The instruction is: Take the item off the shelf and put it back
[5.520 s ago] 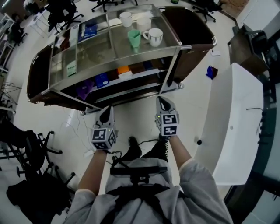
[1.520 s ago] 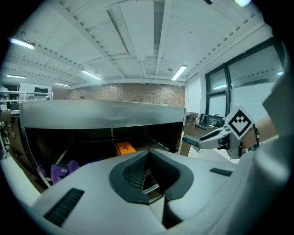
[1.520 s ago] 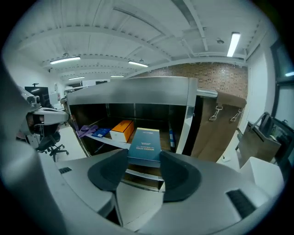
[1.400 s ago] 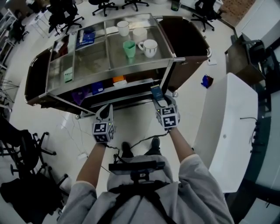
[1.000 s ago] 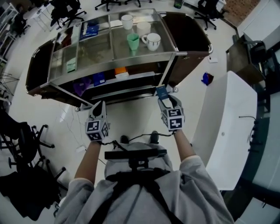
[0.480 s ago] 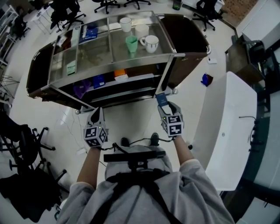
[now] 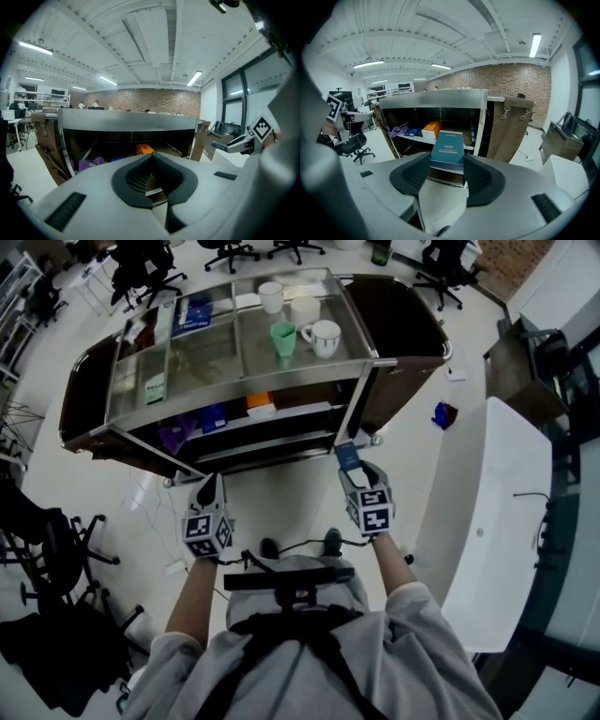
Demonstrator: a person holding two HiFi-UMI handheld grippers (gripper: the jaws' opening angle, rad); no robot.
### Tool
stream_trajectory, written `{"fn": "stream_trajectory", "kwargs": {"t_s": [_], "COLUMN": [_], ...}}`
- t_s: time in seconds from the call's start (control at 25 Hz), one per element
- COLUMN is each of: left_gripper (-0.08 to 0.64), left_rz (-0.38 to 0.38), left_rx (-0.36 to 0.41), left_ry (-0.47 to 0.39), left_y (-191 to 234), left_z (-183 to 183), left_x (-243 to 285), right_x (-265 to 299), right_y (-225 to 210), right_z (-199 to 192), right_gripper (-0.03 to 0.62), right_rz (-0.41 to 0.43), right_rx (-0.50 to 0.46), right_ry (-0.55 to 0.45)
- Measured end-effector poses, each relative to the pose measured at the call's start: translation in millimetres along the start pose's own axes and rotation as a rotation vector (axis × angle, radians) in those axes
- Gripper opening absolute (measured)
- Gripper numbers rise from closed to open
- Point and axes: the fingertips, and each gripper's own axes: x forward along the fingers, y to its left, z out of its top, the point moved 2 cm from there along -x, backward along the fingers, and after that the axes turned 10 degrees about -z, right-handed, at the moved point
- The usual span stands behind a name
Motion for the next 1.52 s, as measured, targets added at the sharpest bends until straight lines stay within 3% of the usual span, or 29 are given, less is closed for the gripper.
{"fn": "stream_trajectory", "kwargs": {"t_s": [0.64, 1.52], "left_gripper": [0.008, 0.008], "left_rz": [-0.074, -0.234], "left_rx": [0.053, 0.114], "left_ry": [0.033, 0.143], "left_y": [-21.6, -50.2], "left_z": [16.9, -5.1], "left_x": [40.1, 171.5], "right_x": [44.8, 185.5], "right_y": [14.1, 19.3], "right_z": [24.5, 42.5], "right_gripper": [0.236, 0.236], "right_rz": [0.023, -0.012], "right_rx": [-0.014, 0.003], "right_ry": [0.001, 0.048]}}
